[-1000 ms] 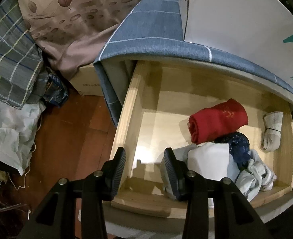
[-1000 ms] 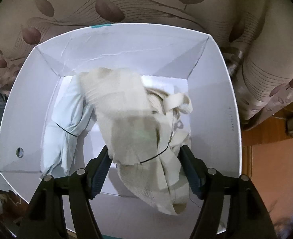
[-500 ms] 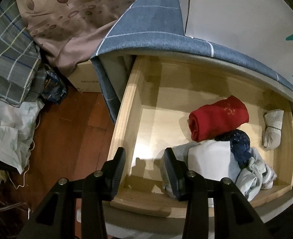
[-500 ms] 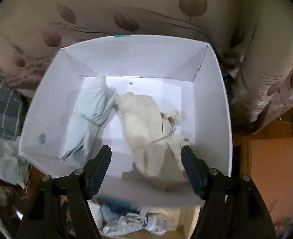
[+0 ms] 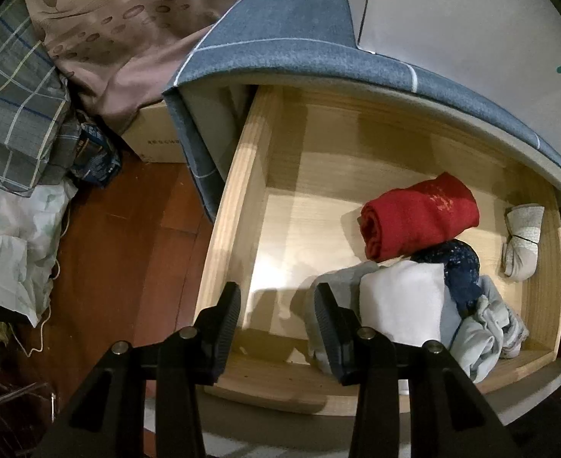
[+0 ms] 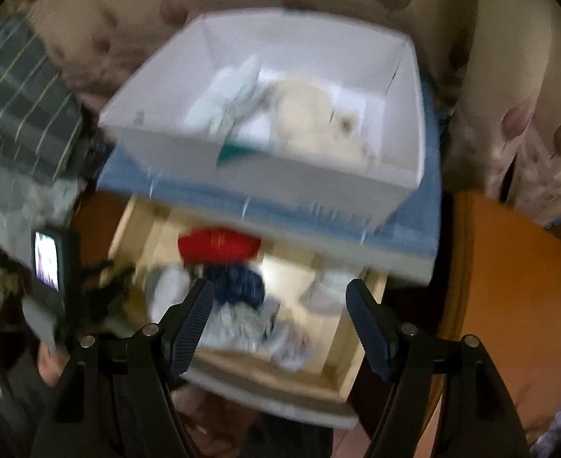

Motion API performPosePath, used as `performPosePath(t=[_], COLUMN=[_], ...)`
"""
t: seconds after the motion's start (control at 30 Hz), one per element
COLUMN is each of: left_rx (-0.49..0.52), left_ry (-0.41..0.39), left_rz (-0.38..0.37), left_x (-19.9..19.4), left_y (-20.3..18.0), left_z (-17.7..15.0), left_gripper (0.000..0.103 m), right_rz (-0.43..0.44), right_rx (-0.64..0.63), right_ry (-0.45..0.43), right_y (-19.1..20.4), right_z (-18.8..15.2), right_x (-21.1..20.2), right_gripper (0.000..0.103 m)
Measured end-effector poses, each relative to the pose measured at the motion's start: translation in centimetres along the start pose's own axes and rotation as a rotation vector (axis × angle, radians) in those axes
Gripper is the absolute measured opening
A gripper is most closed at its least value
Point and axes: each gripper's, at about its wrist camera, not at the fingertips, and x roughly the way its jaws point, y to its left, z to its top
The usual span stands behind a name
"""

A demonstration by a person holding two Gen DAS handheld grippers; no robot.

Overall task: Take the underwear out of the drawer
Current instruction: 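Open the right gripper and withdraw it from the box, then lower the right gripper onto the grey knitted pink-flowered sock and close it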

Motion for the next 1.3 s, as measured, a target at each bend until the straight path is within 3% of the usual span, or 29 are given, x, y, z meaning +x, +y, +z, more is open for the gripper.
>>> performPosePath(t=[0.3,0.53,0.97,1.3], left_rx=[-0.001,0.004,0.006,0.013], left_ry=[0.007,0.01,0.012,0.016], left_rz=[0.01,0.012,0.011,0.014], left_x=[0.2,0.2,0.3,0.3], left_y=[-0.1,0.0,-0.2,-0.3], left_z=[0.1,0.1,0.1,-0.1], left_gripper=[0.041,0.041,0.041,0.041], right_rz=[-0.007,-0.009,0.024,-0.026], right_rx=[0.006,0.041,0.061,0.129], right_ry=[0.233,0.364,0.445,0.48], right_y=[-0.7,-1.8,-1.9,-3.4], right_z=[-5.3,-7.3,-8.3,-8.6], right_x=[8.7,14.5,20.8,23.2], right_gripper=[0.068,0.057,0.056,0.054])
